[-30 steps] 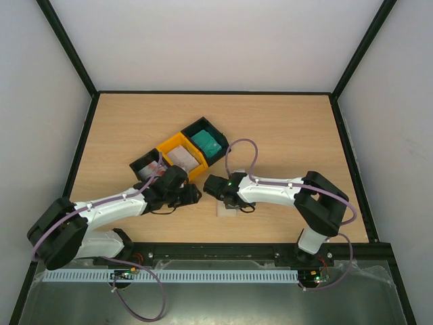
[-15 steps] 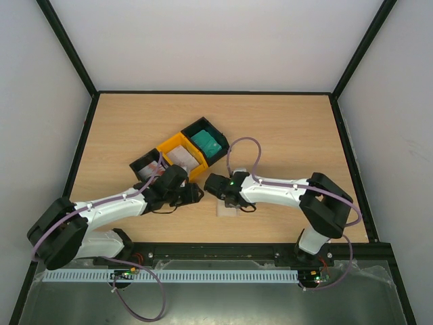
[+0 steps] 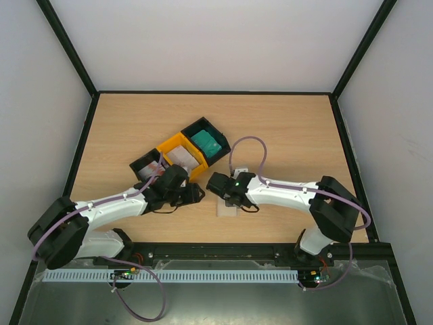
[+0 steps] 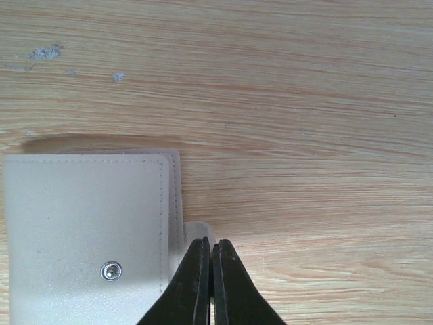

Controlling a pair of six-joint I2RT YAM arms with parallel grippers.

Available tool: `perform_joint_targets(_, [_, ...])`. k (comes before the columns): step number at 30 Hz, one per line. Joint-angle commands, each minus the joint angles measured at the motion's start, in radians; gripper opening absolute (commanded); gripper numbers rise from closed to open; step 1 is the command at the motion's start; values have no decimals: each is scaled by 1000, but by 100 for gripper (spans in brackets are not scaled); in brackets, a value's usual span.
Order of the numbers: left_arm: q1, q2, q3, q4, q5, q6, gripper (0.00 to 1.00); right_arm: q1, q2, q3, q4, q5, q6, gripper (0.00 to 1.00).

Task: Put the credit cards into the card holder
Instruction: Close the card holder at the center of the board.

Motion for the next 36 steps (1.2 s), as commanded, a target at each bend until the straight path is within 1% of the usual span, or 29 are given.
perform_joint_targets(1, [1,12,-17,37,37,-8,58,6,-41,-50,51,-3,4,2])
perform_joint_targets(8, [-37,46,-25,122,91,-34,63,-11,-154,-184,255,-88,-29,2])
perform_joint_targets(17, [-89,154,-17,224,109,-69,62,-89,-355,-376,505,-198,-61,2])
perform_joint_targets(19, [-97,184,-9,240,108,-74,60,-115,-396,-420,566,-256,-74,2])
perform_joint_targets(21, [-105,206,-6,258,89,-89,55,-139,-431,-464,625,-302,-83,2])
perform_joint_targets(24, [-118,229,-3,277,49,-111,47,-177,-466,-505,668,-357,-102,2])
perform_joint_targets(26, [-121,253,1,288,33,-117,44,-197,-477,-524,693,-394,-114,2])
perform_joint_targets(33, [-142,334,4,358,44,-137,36,-230,-446,-566,819,-528,-126,2])
perform_joint_targets(36, [-149,354,1,376,53,-131,30,-230,-415,-571,852,-563,-120,2])
